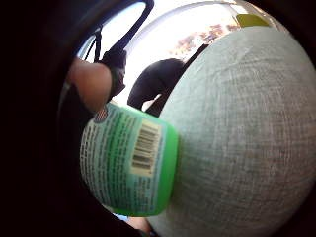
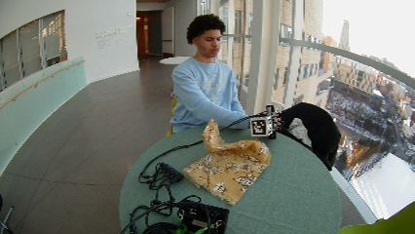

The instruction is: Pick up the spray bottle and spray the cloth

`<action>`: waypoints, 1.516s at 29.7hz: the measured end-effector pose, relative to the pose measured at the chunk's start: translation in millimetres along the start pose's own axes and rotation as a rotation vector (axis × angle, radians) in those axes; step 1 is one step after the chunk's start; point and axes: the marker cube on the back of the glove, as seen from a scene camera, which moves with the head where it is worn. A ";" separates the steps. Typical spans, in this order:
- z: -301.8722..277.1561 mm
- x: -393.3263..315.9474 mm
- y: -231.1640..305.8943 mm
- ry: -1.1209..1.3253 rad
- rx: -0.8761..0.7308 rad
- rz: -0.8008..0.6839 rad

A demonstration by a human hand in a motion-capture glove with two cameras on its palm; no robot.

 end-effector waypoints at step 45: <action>-58.6 -16.8 13.9 0.115 -0.106 0.231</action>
